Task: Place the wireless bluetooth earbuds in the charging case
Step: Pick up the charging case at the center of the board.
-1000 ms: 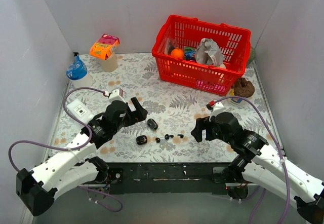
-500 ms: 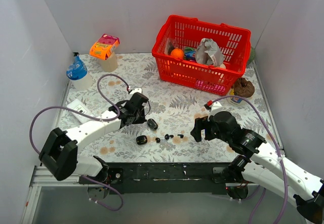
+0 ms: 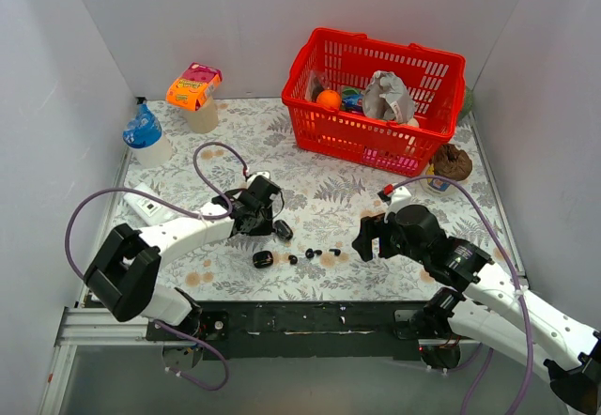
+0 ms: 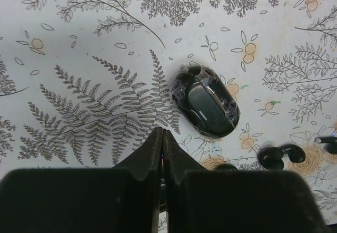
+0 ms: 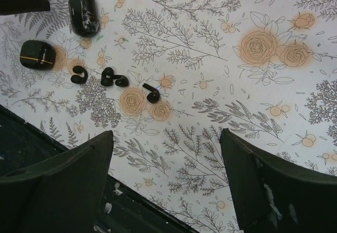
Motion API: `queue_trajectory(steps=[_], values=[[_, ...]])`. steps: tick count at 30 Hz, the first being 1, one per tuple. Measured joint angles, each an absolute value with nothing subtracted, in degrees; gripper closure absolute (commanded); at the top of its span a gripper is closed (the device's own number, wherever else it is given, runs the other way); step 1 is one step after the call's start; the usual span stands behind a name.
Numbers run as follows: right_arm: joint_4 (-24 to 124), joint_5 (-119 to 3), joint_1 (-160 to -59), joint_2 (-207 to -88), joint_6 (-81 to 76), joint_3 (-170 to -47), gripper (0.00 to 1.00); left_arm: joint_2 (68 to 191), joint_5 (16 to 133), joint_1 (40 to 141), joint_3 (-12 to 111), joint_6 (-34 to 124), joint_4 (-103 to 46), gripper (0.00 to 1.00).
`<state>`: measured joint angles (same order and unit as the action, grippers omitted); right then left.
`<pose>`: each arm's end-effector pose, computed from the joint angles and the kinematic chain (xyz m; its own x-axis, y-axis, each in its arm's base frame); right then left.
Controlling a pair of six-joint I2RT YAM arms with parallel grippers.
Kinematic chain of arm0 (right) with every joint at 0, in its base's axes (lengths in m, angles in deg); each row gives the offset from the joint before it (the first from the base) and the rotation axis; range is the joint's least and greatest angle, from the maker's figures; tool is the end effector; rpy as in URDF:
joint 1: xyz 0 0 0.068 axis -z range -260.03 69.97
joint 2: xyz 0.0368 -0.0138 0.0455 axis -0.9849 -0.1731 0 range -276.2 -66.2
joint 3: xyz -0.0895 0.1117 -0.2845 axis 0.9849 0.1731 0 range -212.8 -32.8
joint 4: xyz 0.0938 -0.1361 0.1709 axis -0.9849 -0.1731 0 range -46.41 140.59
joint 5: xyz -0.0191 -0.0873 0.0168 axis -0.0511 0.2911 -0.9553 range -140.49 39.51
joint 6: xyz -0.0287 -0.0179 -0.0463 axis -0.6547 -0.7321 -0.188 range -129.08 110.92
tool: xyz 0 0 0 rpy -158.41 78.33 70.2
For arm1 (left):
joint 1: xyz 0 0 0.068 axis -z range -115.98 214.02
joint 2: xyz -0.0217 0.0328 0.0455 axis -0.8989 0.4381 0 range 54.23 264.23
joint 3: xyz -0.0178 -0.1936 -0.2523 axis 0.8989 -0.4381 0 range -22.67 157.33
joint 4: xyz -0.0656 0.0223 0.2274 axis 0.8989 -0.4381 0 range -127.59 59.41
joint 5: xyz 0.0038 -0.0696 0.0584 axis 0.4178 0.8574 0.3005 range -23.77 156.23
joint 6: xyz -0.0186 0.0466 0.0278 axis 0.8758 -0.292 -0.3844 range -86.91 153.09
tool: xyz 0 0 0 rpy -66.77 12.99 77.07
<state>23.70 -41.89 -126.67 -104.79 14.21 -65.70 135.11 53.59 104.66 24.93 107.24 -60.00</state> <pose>0.0715 0.0666 0.2839 -0.5896 -0.0550 -0.8058 -0.4346 0.8625 0.2592 0.1873 -0.1492 0.2493 -0.7223 -0.6170 -0.3123 -0.4958 0.7769 -0.3882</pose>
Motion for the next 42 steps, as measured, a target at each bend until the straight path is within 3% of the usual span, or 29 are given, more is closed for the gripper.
queue_trajectory(steps=[35,39,40,42], values=[[24.09,-42.07,-126.67,-103.94,13.53,-65.68,0.10,143.92,57.96,108.40,24.97,110.93,-52.86,0.99],[23.92,-42.07,-126.67,-103.70,13.53,-65.68,0.10,143.72,58.05,108.44,24.97,110.97,-53.07,0.77],[23.83,-42.07,-126.67,-103.65,13.53,-65.68,0.10,143.42,58.00,108.47,24.97,110.95,-53.53,0.59],[23.65,-42.11,-126.67,-103.65,13.53,-65.68,0.10,140.82,57.63,108.64,24.93,110.93,-55.68,0.43]])
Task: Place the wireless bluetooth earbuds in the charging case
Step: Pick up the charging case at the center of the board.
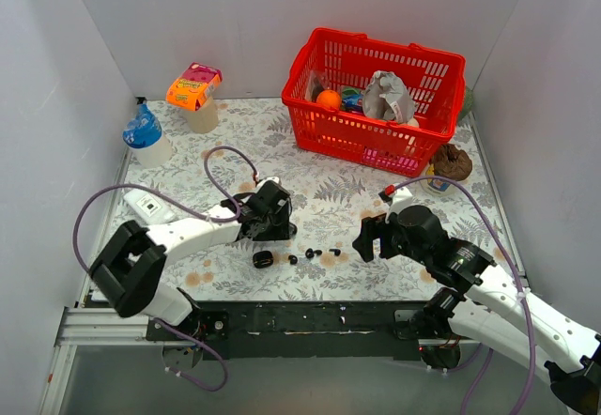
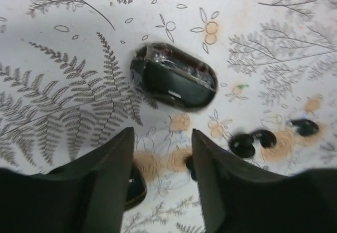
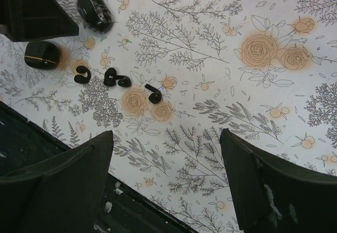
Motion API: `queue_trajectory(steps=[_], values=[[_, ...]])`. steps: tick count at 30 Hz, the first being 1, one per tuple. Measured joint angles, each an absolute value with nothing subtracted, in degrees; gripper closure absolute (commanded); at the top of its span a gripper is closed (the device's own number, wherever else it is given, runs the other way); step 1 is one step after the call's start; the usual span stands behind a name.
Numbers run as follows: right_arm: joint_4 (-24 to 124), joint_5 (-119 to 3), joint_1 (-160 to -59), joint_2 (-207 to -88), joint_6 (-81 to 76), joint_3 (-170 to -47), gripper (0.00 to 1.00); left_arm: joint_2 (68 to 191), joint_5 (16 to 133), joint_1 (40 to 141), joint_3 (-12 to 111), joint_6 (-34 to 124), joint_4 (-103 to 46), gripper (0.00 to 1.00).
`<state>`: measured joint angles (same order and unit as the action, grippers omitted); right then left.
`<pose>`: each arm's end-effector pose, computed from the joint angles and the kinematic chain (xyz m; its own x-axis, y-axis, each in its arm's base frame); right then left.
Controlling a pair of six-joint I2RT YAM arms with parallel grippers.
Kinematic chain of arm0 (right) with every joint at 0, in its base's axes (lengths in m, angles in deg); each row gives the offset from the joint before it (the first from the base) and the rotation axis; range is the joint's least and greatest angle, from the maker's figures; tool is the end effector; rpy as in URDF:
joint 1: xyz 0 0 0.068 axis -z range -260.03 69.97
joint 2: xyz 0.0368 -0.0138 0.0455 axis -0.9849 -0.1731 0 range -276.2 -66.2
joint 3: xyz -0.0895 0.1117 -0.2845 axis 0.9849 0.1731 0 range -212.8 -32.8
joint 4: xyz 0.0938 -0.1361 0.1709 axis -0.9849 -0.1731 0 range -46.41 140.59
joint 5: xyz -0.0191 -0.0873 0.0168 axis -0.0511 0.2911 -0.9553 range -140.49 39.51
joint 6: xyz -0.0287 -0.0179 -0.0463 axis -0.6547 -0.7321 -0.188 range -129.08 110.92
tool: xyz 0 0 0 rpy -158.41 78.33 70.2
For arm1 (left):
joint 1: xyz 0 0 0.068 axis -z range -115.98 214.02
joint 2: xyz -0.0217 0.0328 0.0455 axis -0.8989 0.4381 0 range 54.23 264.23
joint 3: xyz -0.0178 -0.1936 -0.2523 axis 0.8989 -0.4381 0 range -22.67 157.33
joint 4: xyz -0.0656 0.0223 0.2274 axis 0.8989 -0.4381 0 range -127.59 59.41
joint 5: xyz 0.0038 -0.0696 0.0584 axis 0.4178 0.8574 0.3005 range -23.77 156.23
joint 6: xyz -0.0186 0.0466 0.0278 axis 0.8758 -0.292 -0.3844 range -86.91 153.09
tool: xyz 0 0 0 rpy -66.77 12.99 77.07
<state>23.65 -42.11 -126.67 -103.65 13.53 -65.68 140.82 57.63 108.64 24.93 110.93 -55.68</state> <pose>0.0690 0.0642 0.2852 -0.5750 -0.0549 -0.8163 -0.4473 0.8565 0.2575 0.1891 -0.1783 0.2298 -0.7684 -0.5997 -0.2235 -0.4893 0.7756 -0.3989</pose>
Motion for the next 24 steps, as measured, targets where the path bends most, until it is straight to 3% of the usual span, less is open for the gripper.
queue_trajectory(steps=[1,2,5,11,24], values=[[23.61,-42.20,-126.67,-103.65,13.53,-65.68,0.10,139.09,57.46,108.68,24.93,110.84,-56.57,0.23],[23.61,-42.37,-126.67,-103.67,13.47,-65.68,0.10,136.53,57.04,108.77,24.93,110.80,-57.51,0.11],[23.61,-43.12,-126.67,-103.87,13.14,-65.68,0.09,127.20,55.51,108.79,24.95,110.06,-59.30,0.02],[23.55,-43.07,-126.67,-104.50,12.13,-65.68,0.09,118.50,54.29,108.77,22.00,105.75,-54.21,0.02],[23.41,-43.44,-126.67,-105.25,11.72,-66.07,0.09,134.94,59.23,107.42,26.48,94.12,-56.05,0.02]])
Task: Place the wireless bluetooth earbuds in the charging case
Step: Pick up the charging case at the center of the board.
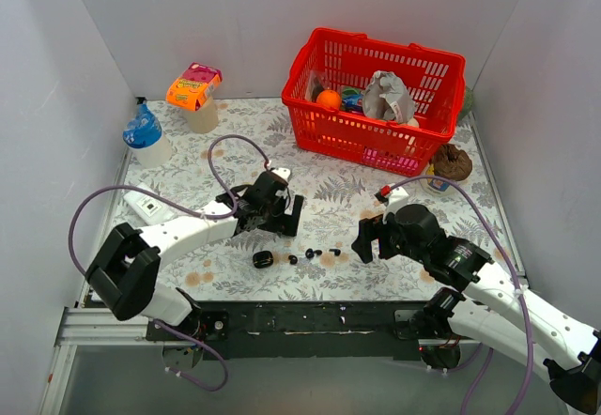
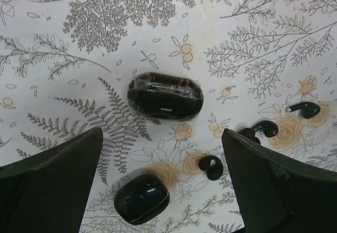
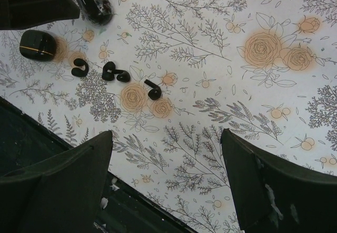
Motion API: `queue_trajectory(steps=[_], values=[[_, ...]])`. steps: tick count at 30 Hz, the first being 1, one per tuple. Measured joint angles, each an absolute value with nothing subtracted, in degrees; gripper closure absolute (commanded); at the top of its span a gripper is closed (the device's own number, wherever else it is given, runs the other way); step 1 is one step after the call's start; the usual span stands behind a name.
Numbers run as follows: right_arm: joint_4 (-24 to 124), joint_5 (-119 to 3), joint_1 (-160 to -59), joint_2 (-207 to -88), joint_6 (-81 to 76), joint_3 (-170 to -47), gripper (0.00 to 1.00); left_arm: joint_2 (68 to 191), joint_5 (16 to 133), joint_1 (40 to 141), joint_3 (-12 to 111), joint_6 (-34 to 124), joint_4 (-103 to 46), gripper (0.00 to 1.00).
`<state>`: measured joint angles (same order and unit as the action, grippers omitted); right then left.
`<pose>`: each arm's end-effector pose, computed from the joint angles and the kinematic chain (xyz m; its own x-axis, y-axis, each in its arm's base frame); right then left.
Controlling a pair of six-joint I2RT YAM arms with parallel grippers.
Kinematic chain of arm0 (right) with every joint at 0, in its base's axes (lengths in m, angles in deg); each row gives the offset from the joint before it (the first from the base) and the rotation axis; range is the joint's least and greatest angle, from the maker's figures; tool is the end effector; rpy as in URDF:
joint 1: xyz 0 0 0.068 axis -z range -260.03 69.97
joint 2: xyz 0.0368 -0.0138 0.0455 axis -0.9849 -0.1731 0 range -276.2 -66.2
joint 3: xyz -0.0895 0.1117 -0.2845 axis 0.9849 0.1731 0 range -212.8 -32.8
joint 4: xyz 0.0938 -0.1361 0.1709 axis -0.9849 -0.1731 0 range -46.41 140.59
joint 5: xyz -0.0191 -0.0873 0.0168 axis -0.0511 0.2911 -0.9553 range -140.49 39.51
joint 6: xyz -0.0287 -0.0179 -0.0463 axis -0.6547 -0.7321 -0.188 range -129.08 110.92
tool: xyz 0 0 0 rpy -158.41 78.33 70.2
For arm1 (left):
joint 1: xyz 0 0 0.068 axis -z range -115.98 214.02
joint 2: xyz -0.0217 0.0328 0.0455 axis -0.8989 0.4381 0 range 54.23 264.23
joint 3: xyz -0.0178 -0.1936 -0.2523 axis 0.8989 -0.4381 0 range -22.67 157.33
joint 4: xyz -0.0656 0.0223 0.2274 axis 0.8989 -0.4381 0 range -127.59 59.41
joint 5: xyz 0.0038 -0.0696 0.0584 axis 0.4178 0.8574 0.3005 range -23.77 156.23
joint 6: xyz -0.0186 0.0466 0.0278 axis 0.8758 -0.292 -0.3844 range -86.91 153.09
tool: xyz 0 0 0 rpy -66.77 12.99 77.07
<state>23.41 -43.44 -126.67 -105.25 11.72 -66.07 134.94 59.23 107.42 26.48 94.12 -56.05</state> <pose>0.0716 0.0684 0.2848 -0.5803 -0.1012 -0.8081 -0.4758 0.8475 0.2355 0.1853 -0.1686 0.2608 -0.8497 -0.3915 -0.3531 -0.2262 0.8757 -0.4266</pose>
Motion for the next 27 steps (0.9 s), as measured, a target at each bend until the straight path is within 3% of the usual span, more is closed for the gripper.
queue_trajectory(steps=[27], values=[[23.59,-44.71,-126.67,-107.08,11.89,-66.07,0.09,148.36,58.75,107.26,32.56,87.48,-55.65,0.02]])
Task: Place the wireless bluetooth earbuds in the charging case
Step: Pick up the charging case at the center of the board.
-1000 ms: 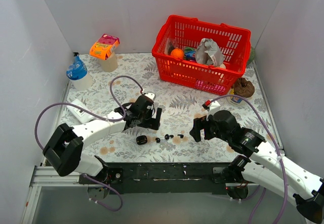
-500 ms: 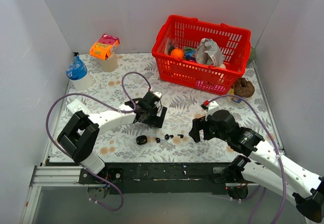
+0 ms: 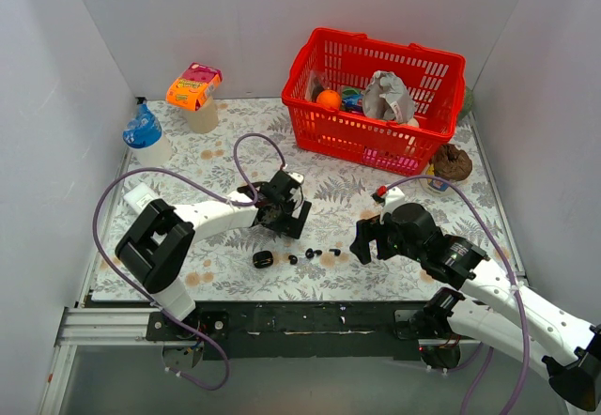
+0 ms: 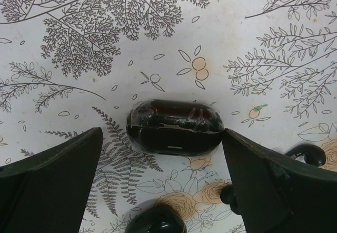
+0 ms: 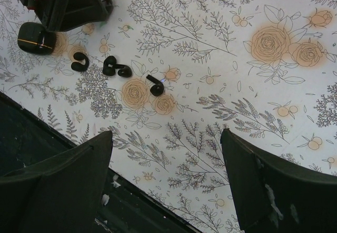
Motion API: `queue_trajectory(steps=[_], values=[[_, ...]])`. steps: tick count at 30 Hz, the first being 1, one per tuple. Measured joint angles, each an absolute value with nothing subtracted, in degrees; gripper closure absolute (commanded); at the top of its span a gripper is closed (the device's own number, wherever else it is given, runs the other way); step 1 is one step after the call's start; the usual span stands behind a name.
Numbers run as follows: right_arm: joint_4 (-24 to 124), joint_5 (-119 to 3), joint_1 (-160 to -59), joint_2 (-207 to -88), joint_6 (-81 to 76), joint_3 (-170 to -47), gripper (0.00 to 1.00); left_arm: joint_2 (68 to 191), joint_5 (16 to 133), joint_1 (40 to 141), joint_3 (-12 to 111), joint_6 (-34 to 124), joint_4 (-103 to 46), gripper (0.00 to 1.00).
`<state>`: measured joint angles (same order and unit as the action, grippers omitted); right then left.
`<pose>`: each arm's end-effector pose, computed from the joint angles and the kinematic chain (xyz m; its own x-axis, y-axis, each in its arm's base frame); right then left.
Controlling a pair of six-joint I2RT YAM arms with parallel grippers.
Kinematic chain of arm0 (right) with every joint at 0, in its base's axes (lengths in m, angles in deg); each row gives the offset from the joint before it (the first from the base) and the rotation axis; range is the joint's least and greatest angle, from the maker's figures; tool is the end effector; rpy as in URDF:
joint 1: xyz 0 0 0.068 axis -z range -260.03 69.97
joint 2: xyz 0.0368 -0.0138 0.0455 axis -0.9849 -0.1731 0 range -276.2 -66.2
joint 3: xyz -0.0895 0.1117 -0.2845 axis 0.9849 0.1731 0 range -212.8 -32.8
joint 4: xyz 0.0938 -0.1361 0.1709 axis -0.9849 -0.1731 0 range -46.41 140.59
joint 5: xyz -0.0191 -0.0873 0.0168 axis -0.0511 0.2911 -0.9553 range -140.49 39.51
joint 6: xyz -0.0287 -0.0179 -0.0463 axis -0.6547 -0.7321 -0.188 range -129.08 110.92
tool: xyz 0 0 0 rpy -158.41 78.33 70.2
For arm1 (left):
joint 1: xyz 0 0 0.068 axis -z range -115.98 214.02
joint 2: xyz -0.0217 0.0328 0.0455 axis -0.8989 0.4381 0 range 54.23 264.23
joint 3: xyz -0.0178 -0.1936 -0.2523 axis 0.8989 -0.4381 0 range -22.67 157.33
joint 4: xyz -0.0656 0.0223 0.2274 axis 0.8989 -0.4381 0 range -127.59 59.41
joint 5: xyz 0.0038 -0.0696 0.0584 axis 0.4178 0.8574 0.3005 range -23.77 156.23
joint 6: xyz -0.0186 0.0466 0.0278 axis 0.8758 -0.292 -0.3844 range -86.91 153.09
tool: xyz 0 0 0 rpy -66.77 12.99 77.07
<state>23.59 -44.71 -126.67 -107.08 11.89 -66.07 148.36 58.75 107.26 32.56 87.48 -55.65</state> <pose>0.0749 0.0731 0.2824 -0.6027 -0.1196 -0.7890 -0.4827 0.8419 0.2411 0.2229 -0.2025 0.2299 -0.8995 -0.2606 -0.3507 -0.1608 0.9438 -0.2887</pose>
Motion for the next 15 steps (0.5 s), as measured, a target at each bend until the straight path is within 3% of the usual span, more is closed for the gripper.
queue_trajectory(steps=[15], values=[[23.50,-44.69,-126.67,-106.47,11.94,-66.07,0.09,150.32,58.11,109.54,32.66,85.84,-55.13,0.17]])
